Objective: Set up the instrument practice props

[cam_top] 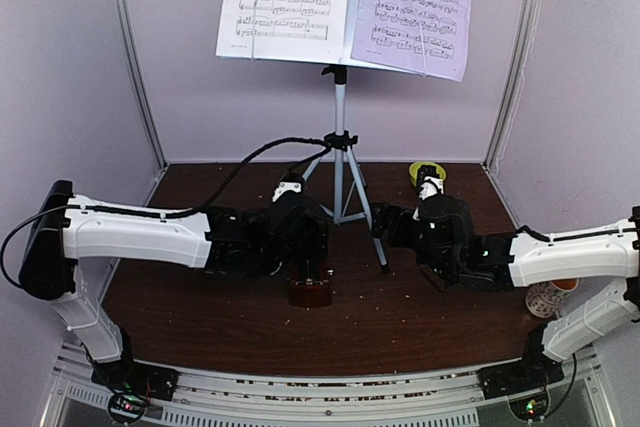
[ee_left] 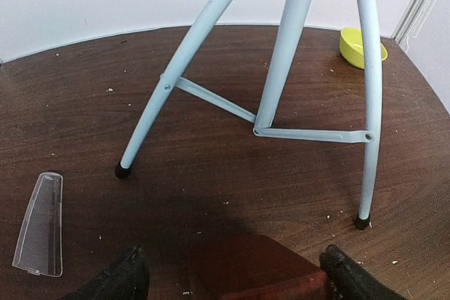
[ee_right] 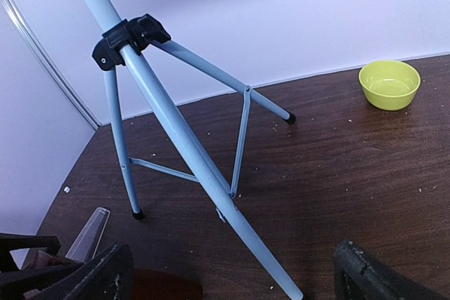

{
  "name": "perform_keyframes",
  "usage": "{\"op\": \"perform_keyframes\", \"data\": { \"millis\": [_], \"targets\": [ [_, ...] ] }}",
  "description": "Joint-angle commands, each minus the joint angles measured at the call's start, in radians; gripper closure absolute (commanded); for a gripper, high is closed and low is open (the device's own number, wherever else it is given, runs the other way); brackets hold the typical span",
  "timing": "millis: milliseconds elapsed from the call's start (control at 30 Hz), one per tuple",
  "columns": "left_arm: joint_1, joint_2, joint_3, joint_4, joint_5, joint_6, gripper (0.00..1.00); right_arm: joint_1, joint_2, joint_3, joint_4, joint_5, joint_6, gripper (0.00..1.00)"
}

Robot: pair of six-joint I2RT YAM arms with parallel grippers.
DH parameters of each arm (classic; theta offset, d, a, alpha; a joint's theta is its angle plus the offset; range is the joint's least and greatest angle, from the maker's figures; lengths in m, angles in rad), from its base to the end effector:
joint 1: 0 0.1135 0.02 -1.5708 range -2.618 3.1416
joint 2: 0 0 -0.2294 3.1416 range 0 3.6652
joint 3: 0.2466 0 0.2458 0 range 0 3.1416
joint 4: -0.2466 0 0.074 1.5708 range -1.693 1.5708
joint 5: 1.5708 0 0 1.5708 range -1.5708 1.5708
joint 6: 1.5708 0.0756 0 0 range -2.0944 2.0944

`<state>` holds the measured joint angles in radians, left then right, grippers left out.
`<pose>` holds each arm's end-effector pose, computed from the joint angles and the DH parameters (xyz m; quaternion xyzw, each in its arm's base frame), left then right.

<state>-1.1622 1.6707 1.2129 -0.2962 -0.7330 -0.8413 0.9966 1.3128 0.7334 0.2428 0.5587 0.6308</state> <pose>0.1967 -0.3269 0.2011 -0.0036 0.8685 -0.1351 0.4768 0.2097 0.2504 0.2094 0.0143 0.7999 0.2498 0.5455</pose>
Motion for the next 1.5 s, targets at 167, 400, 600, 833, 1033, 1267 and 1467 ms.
{"op": "perform_keyframes", "data": {
  "millis": [167,400,600,833,1033,1267,1467],
  "targets": [
    [-0.002,0.03,0.048,-0.072,-0.065,-0.053,0.26,-0.011,0.001,-0.007,0.04,-0.059,-0.006,0.0],
    [0.022,0.02,0.004,-0.012,-0.006,-0.035,0.21,-0.017,0.02,-0.01,0.063,-0.112,-0.009,0.0],
    [0.024,0.062,0.031,-0.036,0.033,-0.043,0.08,-0.025,0.025,-0.007,0.072,-0.133,-0.012,0.0],
    [0.024,0.033,-0.008,0.036,0.052,0.037,0.33,-0.026,0.033,-0.023,0.101,-0.153,-0.028,0.0],
    [0.021,-0.071,-0.069,0.122,0.043,0.208,0.55,-0.026,0.038,-0.124,0.28,-0.233,-0.104,0.0],
    [0.022,-0.179,-0.067,0.154,0.114,0.434,0.68,-0.025,0.021,-0.226,0.459,-0.34,-0.325,0.04],
    [0.022,-0.311,-0.087,0.184,0.252,0.737,0.72,0.01,0.014,-0.258,0.536,-0.296,-0.562,0.13]
  ]
}}
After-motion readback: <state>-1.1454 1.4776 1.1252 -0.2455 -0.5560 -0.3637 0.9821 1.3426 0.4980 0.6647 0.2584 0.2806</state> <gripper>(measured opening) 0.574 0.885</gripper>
